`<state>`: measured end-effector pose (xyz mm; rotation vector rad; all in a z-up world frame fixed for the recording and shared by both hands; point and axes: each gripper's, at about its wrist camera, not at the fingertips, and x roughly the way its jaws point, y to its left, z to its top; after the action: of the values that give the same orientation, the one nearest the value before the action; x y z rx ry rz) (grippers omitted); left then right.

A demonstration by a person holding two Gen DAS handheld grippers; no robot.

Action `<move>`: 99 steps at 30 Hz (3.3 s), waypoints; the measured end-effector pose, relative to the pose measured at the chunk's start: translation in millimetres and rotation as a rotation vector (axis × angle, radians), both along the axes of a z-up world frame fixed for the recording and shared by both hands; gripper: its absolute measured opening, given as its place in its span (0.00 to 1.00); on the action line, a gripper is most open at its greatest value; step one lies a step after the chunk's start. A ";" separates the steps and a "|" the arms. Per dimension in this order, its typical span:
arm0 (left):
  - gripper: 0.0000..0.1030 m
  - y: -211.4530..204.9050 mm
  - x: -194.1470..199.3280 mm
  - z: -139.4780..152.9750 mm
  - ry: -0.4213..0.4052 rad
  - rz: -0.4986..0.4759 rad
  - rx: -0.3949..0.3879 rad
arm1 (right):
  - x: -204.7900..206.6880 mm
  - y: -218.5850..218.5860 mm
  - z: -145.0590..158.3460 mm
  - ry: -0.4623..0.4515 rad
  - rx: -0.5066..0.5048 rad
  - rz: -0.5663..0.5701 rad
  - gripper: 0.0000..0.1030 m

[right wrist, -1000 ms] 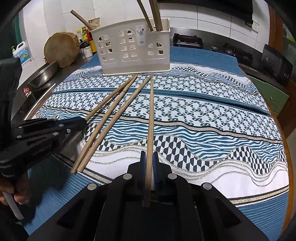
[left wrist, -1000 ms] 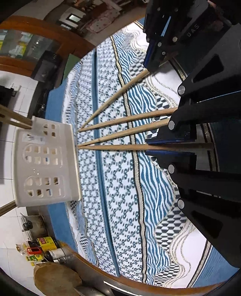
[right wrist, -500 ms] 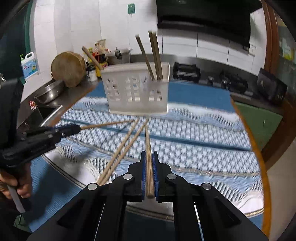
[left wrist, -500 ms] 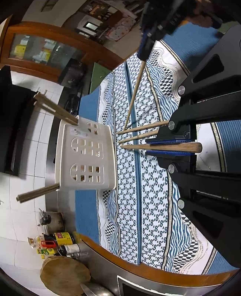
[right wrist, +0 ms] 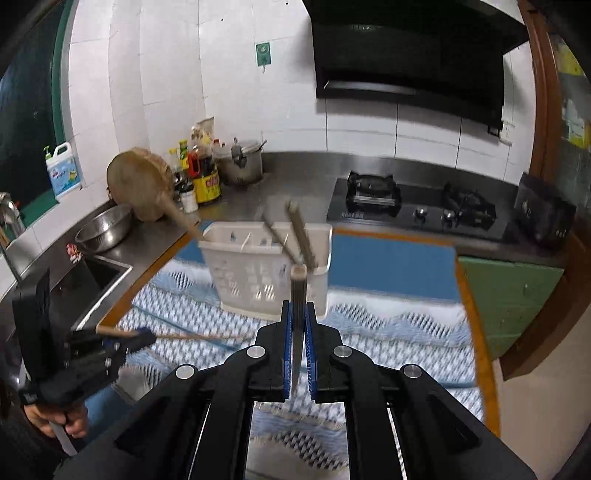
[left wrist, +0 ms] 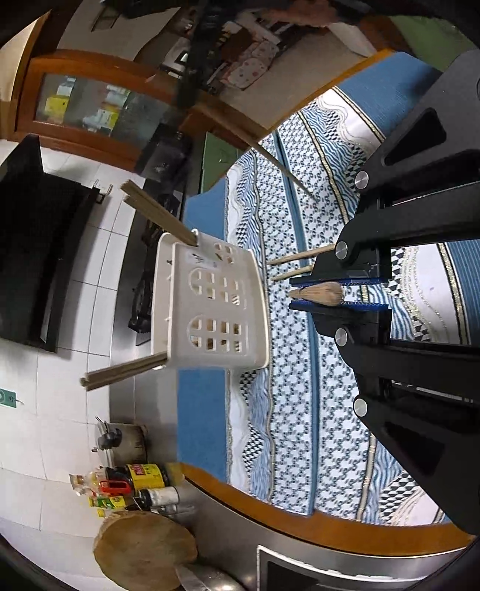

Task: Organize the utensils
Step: 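Lift the right tool's chopstick into the holder while the left tool inserts its chopstick, then open both tools and lower them to the last two chopsticks, then close the right tool on a chopstick while the left tool grasps the last chopstick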

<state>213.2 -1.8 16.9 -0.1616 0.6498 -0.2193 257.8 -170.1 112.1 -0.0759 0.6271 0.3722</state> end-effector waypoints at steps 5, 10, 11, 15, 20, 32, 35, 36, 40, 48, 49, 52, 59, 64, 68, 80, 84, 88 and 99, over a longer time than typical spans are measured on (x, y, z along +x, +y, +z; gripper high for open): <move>0.05 2.7 6.6 13.3 -0.012 -0.018 0.008 | 29.7 7.7 41.8 -0.074 -0.047 -0.028 0.06; 0.05 7.4 14.2 27.5 -0.029 -0.027 0.009 | 60.8 17.9 71.2 -0.131 -0.052 -0.042 0.06; 0.05 7.9 15.9 29.9 -0.033 -0.027 0.011 | 67.8 20.9 75.1 -0.137 -0.041 -0.037 0.06; 0.05 10.5 23.0 42.2 -0.050 -0.035 0.015 | 92.1 34.8 80.2 -0.156 -0.052 -0.035 0.06; 0.05 12.2 29.3 60.9 -0.084 -0.041 0.021 | 117.0 47.5 71.3 -0.151 -0.061 -0.032 0.06; 0.05 8.1 42.5 131.2 -0.235 -0.032 0.046 | 145.6 50.7 22.1 -0.056 -0.070 -0.015 0.07; 0.05 4.7 52.2 146.3 -0.276 -0.007 0.078 | 143.5 48.3 20.3 -0.055 -0.062 -0.012 0.11; 0.05 4.2 55.7 148.6 -0.280 -0.002 0.085 | 141.8 48.1 20.5 -0.058 -0.062 -0.011 0.13; 0.05 6.2 72.3 154.8 -0.287 0.027 0.082 | 130.0 44.2 23.1 -0.087 -0.073 -0.005 0.24; 0.05 6.1 92.5 155.2 -0.310 0.080 0.086 | 96.9 31.5 21.2 -0.129 -0.093 0.016 0.31; 0.05 5.9 95.5 152.3 -0.303 0.080 0.083 | 91.9 29.6 18.8 -0.130 -0.093 0.015 0.32; 0.05 4.5 106.6 139.8 -0.272 0.083 0.091 | 74.7 24.5 7.4 -0.125 -0.088 0.022 0.32; 0.06 4.8 126.1 107.3 -0.185 0.075 0.102 | 40.4 21.1 -38.0 -0.044 -0.076 0.040 0.32; 0.07 6.0 127.7 97.1 -0.164 0.079 0.107 | 23.7 17.7 -73.7 0.052 -0.029 0.046 0.32; 0.09 5.4 122.4 97.3 -0.167 0.077 0.105 | 7.0 19.9 -104.3 0.132 -0.028 0.044 0.32; 0.19 20.6 56.9 74.7 -0.159 0.101 0.081 | -45.1 55.0 -172.3 0.302 0.042 0.038 0.20; 0.19 33.9 36.4 59.5 -0.139 0.110 0.065 | -53.7 63.9 -182.7 0.314 0.064 -0.001 0.17; 0.19 45.6 19.6 45.1 -0.129 0.126 0.064 | -54.6 70.4 -189.1 0.333 0.085 -0.038 0.12; 0.19 72.3 -1.9 17.3 -0.085 0.154 0.031 | -58.3 88.8 -200.3 0.322 0.007 -0.131 0.09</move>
<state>211.2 70.5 34.2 -0.1713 0.5535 -0.0673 199.4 -81.3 -88.2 0.0332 0.9438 0.2608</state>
